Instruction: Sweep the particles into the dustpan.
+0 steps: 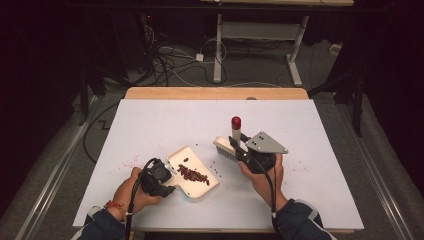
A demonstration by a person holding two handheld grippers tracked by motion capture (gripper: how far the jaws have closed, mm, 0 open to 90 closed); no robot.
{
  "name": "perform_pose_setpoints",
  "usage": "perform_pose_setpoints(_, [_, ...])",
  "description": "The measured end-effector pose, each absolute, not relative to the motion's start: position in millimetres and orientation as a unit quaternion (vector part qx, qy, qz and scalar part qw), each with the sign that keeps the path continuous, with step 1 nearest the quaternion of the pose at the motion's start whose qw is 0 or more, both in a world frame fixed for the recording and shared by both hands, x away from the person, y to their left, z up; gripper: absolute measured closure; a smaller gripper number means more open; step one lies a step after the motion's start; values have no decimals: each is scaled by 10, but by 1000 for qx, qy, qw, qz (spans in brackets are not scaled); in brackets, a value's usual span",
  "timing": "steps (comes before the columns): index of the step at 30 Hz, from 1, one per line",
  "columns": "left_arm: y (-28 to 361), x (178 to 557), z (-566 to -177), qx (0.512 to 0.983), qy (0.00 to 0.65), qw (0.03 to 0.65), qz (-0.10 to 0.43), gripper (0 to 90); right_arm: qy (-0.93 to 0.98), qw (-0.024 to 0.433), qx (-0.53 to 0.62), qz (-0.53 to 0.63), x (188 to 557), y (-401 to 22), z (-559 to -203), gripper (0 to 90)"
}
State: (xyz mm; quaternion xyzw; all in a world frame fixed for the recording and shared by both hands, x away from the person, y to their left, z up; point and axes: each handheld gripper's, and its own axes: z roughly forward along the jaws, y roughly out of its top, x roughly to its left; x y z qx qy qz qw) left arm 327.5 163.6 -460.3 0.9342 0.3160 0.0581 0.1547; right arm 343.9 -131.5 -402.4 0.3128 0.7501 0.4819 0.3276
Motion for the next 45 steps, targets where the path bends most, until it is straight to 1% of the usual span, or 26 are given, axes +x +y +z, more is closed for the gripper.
perform_pose_setpoints(4, [1616,3222,-4607,933,318,157,62,638,760,322,299,479,3365,-1270,-4030,705])
perform_pose_setpoints(5, [1606,3212,-4605,934,317,155,62,638,763,313,298,482,3333,-1246,-4035,704])
perform_pose_setpoints(6, [1595,3204,-4603,935,314,154,63,638,771,309,288,477,3248,-1174,-4052,703])
perform_pose_setpoints(8, [1568,3185,-4603,936,311,153,65,638,776,311,281,472,3198,-1130,-4058,703])
perform_pose_setpoints(9, [1553,3174,-4605,936,310,151,68,635,782,304,267,474,3109,-1049,-4062,703])
perform_pose_setpoints(13, [1519,3155,-4599,937,307,149,67,635,786,293,256,480,3000,-930,-4068,703])
perform_pose_setpoints(18, [1506,3144,-4594,937,310,149,67,635,788,294,237,486,2888,-811,-4075,704])
perform_pose_setpoints(22, [1508,3150,-4598,937,309,150,66,636,777,280,242,509,2881,-873,-3975,705])
perform_pose_setpoints(26, [1509,3149,-4591,937,308,151,66,635,768,297,243,512,2879,-968,-3889,705])
perform_pose_setpoints(30, [1514,3154,-4599,937,308,152,63,636,764,298,251,514,2915,-1119,-3827,704])
perform_pose_setpoints(34, [1525,3161,-4599,936,310,154,60,636,764,308,266,501,2967,-1266,-3839,704])
perform_pose_setpoints(37, [1527,3154,-4596,937,309,152,60,637,776,307,273,479,3008,-1307,-3907,705])
perform_pose_setpoints(39, [1534,3148,-4592,937,310,152,58,637,783,294,275,475,3000,-1307,-3964,704])
perform_pose_setpoints(45, [1570,3138,-4598,936,314,151,54,638,791,274,263,479,2890,-1207,-3970,704])
